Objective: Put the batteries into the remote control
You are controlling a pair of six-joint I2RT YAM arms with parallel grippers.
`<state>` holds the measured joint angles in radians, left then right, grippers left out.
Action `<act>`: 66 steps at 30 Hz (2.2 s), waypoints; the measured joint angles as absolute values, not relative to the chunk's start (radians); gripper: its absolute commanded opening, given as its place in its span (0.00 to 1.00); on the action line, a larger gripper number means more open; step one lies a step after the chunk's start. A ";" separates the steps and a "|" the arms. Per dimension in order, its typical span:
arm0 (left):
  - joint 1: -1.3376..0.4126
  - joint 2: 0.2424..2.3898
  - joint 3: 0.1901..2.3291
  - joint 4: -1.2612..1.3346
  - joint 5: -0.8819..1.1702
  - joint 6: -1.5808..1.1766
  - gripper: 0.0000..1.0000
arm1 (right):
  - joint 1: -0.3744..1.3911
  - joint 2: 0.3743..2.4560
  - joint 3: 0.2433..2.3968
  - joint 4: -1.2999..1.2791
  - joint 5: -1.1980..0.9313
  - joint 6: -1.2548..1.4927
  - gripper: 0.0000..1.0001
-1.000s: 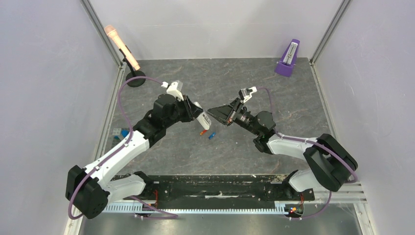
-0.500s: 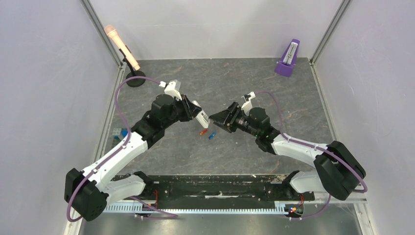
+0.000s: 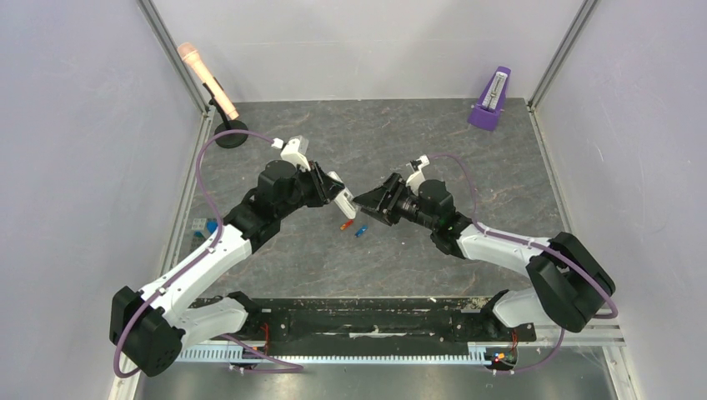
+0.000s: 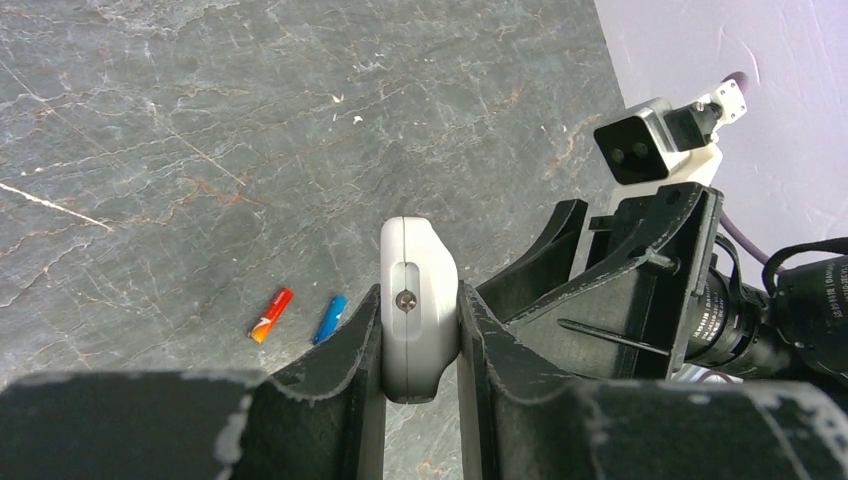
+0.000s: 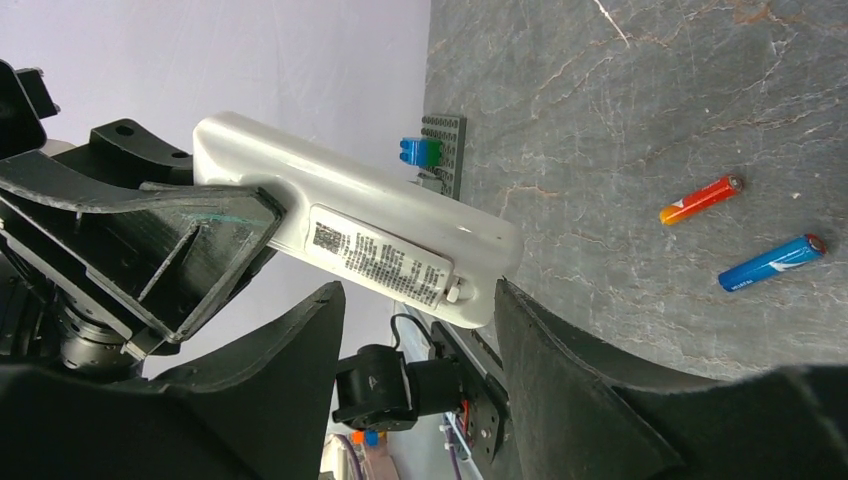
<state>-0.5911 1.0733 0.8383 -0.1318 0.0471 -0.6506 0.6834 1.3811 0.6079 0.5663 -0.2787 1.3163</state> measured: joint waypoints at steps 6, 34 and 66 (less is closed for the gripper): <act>-0.591 1.073 0.838 -0.124 0.056 -0.651 0.02 | 0.683 1.393 0.609 0.576 -0.295 1.324 0.54; -0.587 1.073 0.838 -0.099 0.035 -0.636 0.02 | 0.675 1.436 0.614 0.650 -0.318 1.394 0.28; -0.591 1.225 0.778 -0.101 -0.155 -0.551 0.02 | 0.560 1.567 0.690 0.452 -0.234 1.209 0.32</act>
